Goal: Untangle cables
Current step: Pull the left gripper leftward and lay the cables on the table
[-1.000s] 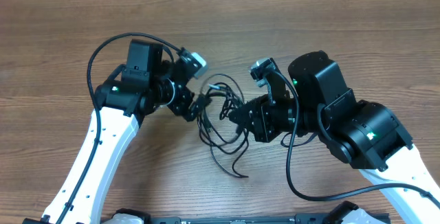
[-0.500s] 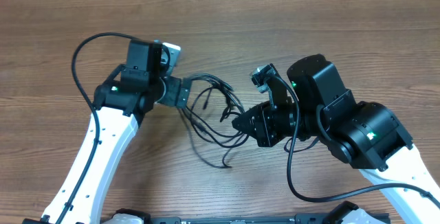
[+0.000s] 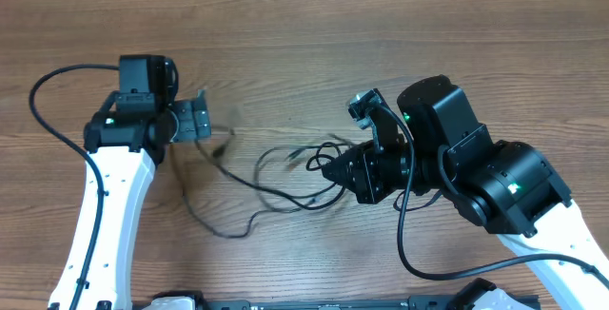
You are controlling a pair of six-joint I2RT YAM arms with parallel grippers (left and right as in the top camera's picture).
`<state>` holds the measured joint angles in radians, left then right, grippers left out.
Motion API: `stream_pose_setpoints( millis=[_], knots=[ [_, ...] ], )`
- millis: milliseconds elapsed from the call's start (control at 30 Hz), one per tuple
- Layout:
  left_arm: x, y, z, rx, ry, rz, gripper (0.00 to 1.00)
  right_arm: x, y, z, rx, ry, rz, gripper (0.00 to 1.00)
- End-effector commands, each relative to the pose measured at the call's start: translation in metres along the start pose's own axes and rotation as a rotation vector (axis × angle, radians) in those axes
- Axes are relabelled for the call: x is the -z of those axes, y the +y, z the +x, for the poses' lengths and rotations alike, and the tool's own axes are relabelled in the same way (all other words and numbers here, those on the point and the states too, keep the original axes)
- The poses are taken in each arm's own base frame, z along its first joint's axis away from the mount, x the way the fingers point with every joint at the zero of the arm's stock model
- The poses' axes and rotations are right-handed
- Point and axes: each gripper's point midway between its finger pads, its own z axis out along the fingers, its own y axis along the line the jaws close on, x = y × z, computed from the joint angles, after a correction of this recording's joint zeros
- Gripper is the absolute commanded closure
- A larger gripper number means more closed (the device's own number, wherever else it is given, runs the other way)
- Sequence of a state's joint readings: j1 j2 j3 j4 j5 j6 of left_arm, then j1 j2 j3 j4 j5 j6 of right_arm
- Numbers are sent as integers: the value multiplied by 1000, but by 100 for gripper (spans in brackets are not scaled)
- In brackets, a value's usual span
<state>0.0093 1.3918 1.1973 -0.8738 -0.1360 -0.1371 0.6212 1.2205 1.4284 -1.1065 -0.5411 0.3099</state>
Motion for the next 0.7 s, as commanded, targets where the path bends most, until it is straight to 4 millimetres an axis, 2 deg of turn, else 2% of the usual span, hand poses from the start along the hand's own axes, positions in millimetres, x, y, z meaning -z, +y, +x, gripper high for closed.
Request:
stream_pose_setpoints(
  millis=[0, 233, 333, 367, 400, 433, 533, 567, 667],
  knots=[
    [1, 1, 2, 45, 3, -1, 0, 4, 1, -7, 24, -30, 10, 96],
    [1, -3, 3, 45, 10, 21, 0, 4, -8, -7, 17, -37, 56, 96],
    [1, -3, 3, 45, 10, 22, 1, 5, -16, -6, 6, -36, 104, 89],
    [1, -3, 3, 45, 11, 22, 0, 5, -19, -5, 1, -33, 119, 85],
    [1, -3, 3, 44, 12, 22, 0, 5, -22, -3, -3, -29, 135, 75],
    [1, -3, 4, 44, 12, 22, 0, 6, -27, -2, -10, -26, 158, 59],
    [1, -3, 4, 44, 13, 22, 1, 7, -36, 2, -37, -19, 210, 27],
    [1, -3, 4, 44, 13, 22, 0, 8, -37, 3, -39, -16, 215, 22],
    [1, -3, 4, 44, 13, 22, 0, 8, -38, 5, -43, -9, 219, 16]
  ],
)
